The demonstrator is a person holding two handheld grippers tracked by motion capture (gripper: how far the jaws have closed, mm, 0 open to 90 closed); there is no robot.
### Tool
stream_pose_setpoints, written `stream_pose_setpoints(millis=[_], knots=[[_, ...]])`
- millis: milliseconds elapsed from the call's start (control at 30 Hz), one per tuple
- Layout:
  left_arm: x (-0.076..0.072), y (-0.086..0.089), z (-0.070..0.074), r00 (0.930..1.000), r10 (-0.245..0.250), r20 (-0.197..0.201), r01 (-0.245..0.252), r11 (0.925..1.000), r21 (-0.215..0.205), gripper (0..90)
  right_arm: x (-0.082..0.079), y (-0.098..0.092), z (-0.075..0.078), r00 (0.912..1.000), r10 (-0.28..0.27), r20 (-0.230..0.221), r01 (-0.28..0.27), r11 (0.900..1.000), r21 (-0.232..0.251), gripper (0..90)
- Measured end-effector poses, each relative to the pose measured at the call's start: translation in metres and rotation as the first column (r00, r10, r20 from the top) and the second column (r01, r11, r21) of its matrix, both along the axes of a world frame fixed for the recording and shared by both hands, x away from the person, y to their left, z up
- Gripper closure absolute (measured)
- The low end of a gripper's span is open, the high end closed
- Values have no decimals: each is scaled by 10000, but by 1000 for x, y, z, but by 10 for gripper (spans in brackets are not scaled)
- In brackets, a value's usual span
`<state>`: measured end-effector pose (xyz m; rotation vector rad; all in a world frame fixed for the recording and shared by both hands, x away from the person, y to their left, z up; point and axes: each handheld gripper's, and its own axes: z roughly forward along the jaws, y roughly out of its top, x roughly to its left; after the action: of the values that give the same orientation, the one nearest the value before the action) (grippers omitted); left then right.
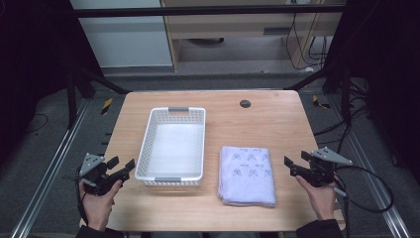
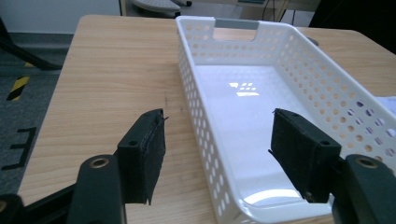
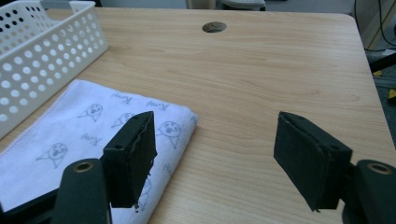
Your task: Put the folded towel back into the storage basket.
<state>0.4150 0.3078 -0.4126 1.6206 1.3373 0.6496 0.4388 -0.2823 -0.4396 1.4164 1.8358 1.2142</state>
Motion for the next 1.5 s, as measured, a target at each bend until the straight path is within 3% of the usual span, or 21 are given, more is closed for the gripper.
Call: stream_pose_setpoints(millis=[367,800,1100,1500], knots=[[-5,-25,10,9968,-764,242,761,9970,105,339,0,1,6,9997,230,80,-232,9995,227,327],[1,-59,21,9916,-1251,339,1239,9917,339,337,6,3,19,9988,456,200,-458,9989,118,386],[5,-93,34,9823,-1796,533,1767,9827,554,342,10,8,29,9984,487,302,-492,9987,164,393],[8,-134,32,9663,-2534,445,2508,9664,559,350,15,14,36,9973,532,509,-543,9983,206,403]])
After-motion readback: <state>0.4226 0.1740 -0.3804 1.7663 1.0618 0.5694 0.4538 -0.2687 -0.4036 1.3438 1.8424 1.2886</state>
